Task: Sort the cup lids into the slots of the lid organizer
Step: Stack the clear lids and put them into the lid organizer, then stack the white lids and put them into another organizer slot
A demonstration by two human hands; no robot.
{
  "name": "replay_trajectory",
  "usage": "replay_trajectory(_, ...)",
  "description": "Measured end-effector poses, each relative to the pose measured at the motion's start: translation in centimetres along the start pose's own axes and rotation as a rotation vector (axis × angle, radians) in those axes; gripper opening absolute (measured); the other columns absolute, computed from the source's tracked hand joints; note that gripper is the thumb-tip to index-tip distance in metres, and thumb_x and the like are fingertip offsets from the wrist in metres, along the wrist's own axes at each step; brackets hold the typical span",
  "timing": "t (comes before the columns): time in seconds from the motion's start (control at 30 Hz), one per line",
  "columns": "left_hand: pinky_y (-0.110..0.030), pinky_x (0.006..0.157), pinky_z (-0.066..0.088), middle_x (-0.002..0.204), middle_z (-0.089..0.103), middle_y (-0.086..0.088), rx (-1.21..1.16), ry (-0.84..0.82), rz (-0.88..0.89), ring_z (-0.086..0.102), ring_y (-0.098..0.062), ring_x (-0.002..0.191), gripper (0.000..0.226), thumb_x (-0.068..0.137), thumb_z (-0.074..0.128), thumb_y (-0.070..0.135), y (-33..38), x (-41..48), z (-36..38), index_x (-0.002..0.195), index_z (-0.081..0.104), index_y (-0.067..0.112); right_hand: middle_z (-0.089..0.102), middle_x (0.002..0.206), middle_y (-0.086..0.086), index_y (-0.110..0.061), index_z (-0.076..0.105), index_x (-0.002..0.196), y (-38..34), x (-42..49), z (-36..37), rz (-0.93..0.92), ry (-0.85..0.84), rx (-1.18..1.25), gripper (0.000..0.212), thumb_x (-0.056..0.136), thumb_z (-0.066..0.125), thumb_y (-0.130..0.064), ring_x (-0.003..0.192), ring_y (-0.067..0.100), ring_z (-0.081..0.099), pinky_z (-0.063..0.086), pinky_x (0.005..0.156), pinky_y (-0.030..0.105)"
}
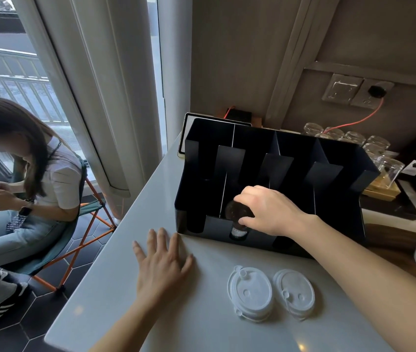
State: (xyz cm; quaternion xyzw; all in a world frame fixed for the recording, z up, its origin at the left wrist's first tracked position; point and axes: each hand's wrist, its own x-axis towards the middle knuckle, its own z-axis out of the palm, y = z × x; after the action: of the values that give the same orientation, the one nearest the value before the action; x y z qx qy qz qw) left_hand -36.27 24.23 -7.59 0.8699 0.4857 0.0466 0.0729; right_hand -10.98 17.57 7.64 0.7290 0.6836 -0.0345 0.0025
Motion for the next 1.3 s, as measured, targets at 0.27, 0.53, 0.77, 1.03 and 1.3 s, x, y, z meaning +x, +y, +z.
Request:
replay_trajectory(0.27,-0.07,0.118,0.012,0.158,0.041,-0.017,-0.008,0.001,-0.008,0.024,-0.041,0.152,0.077,0.088,0.028,0.067,-0.1,0.0,0.3,0.146,0.049,0.02,0.067,0.104,-0.002,-0.019,0.068,0.116,0.4,-1.7,0.3,-0.074,0.241,0.11,0.03,0.087,0.067,-0.024,0.097,0.023,0.059,0.054,0.082,0.04)
replay_trajectory(0.53,-0.065,0.118,0.015,0.146,0.052,-0.014,-0.14,0.051,0.006,0.035,-0.038,0.146,0.066,0.082,0.038,0.065,-1.1,-0.2,0.4,0.129,0.063,0.024,0.07,0.092,-0.002,-0.014,0.074,0.103,0.9,-6.6,0.3,-0.025,0.468,0.219,0.019,0.084,0.072,-0.012,0.083,0.02,0.061,0.054,0.073,0.037)
replay_trajectory(0.77,-0.046,0.088,0.051,0.111,0.069,-0.003,-0.471,0.186,0.128,0.06,-0.031,0.103,0.044,0.079,0.052,0.043,1.9,-2.5,-0.9,0.107,0.075,0.017,0.072,0.096,-0.001,-0.014,0.074,0.104,1.7,-12.6,2.2,0.146,0.534,0.312,0.022,0.082,0.076,-0.014,0.09,0.018,0.065,0.056,0.077,0.038)
replay_trajectory(1.03,-0.029,0.102,0.04,0.135,0.044,0.019,-0.618,-0.148,0.333,0.045,-0.008,0.126,0.096,0.069,0.06,0.078,9.1,-6.3,-2.5,0.15,0.042,0.028,0.063,0.106,-0.011,-0.022,0.068,0.119,2.1,-18.9,6.6,0.416,0.38,0.432,0.036,0.083,0.076,-0.024,0.102,0.012,0.06,0.046,0.085,0.021)
replay_trajectory(1.3,-0.035,0.107,0.032,0.153,0.039,0.014,-0.272,-0.25,0.404,0.033,-0.017,0.139,0.125,0.056,0.051,0.088,11.8,-4.8,-3.3,0.16,0.013,0.029,0.018,0.161,-0.011,-0.027,0.014,0.157,1.3,-18.5,9.5,0.388,0.015,0.366,0.111,0.07,0.07,-0.068,0.146,0.012,0.014,0.023,0.119,0.031)
